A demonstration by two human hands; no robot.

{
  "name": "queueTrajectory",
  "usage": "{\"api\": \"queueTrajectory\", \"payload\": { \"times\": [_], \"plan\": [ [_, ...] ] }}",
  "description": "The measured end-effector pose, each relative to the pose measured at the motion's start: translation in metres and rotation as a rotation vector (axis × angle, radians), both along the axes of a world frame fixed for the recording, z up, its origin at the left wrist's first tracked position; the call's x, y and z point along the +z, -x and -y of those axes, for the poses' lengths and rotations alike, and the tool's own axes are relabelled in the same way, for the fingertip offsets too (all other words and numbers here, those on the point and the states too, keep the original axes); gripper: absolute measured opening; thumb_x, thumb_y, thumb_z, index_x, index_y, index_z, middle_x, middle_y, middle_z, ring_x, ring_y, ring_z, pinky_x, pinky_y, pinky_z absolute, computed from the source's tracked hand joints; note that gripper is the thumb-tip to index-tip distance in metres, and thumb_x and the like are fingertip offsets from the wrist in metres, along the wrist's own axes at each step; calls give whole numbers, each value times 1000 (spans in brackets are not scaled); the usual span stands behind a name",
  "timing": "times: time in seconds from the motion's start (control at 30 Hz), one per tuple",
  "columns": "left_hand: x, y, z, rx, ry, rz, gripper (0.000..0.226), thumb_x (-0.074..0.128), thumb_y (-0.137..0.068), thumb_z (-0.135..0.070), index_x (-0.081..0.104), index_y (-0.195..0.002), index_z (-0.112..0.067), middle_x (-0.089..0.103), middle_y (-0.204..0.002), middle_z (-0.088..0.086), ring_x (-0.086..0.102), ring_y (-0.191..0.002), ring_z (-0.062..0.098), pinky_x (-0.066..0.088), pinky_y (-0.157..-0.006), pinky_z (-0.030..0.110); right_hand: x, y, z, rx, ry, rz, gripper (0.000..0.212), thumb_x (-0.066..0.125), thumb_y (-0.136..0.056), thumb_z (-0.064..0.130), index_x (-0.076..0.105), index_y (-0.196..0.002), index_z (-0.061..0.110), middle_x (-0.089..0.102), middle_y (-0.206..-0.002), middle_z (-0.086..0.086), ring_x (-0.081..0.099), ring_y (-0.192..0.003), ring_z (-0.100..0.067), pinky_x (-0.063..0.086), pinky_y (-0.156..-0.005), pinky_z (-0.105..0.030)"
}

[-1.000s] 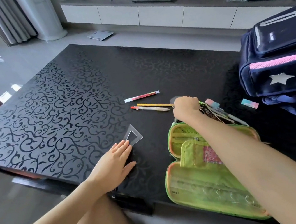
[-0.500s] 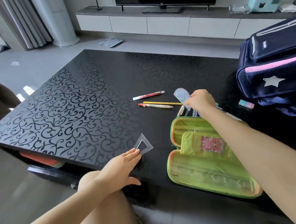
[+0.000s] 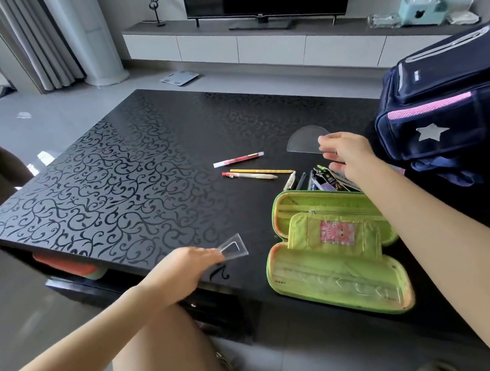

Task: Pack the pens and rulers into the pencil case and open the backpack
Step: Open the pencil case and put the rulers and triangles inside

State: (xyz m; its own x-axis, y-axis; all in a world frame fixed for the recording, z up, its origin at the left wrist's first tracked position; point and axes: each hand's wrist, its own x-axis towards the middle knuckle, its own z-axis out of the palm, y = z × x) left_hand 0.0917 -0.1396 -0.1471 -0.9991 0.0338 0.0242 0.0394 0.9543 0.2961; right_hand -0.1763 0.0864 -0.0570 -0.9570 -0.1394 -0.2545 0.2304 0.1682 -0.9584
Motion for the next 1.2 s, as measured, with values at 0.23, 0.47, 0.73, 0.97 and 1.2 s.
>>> {"api": "queueTrajectory", "payload": {
  "times": [0.23, 0.47, 0.73, 0.97, 1.2],
  "plan": [
    [48, 36, -66, 65, -312, -361, 26, 63, -81, 3, 72, -98, -14, 73, -95, -5, 64, -86, 1, 39, -77, -2, -2, -33, -59, 78, 75, -20, 12, 68, -82, 13, 60, -73, 18, 63, -73, -3, 59, -70, -15, 43, -61, -22],
    [-7, 68, -147, -235, -287, -168, 22, 56, -84, -4, 73, -91, -16, 73, -101, -3, 64, -106, 13, 50, -88, 31, -8, -80, -117, 30, 22, -62, 9, 68, -81, 9, 64, -75, 12, 63, -70, -5, 55, -63, -13, 43, -62, -24],
    [-4, 70, -140, -75, -170, -223, 25, 54, -71, -3, 74, -81, -15, 73, -88, -2, 64, -86, 20, 52, -82, 33, -39, -126, -138, 208, -163, -236, 11, 76, -75, 9, 72, -72, 20, 71, -71, 6, 64, -65, 0, 49, -63, -13],
    [11, 100, -117, 398, -272, -158, 29, 62, -84, -25, 61, -110, -13, 57, -115, 11, 49, -108, 30, 37, -89, 33, -94, -141, -134, 521, -685, -807, 28, 78, -68, 3, 77, -86, 25, 74, -85, 8, 63, -79, -16, 49, -71, -30],
    [17, 136, -119, 515, -523, 13, 47, 60, -84, -38, 43, -120, -13, 55, -120, 11, 56, -100, 27, 45, -81, 34, -84, -126, -154, 330, -775, -940, 47, 56, -62, -18, 75, -88, 17, 73, -90, 4, 64, -86, -20, 49, -73, -33]
  ]
}}
